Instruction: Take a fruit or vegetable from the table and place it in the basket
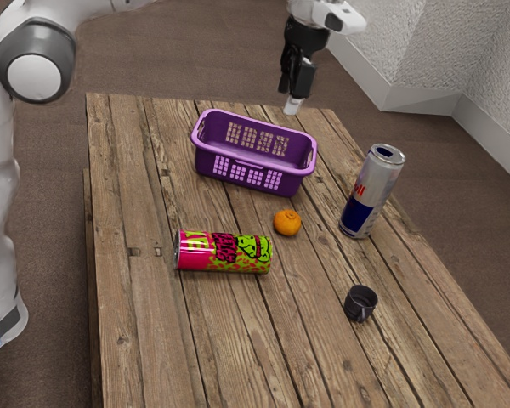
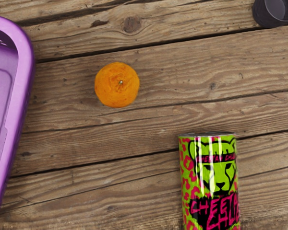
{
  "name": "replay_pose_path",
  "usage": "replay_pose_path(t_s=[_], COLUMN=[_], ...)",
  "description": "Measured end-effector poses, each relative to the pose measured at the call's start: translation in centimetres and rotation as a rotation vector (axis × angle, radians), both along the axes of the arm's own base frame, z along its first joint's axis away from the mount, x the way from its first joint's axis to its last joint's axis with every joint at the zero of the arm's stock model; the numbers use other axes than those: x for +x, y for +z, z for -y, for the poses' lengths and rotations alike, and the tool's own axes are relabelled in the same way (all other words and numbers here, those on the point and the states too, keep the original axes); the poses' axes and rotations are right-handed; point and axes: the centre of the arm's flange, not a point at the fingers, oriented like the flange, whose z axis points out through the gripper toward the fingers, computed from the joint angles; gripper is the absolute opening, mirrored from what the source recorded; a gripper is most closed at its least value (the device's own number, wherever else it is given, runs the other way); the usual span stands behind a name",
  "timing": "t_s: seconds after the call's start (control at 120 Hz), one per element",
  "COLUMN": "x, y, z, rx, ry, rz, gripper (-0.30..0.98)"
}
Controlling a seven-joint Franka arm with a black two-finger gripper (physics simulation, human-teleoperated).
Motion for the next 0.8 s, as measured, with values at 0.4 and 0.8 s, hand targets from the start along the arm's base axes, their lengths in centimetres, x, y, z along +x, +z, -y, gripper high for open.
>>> replay_pose_path(t_s=[0.4, 0.8], x=[-12.9, -4.7], y=[-10.9, -17.1], z=[1.2, 3.8], rx=[0.038, 0.022], ry=[0.004, -0.027], rz=[0.105, 0.131], gripper=[0.66, 0.66])
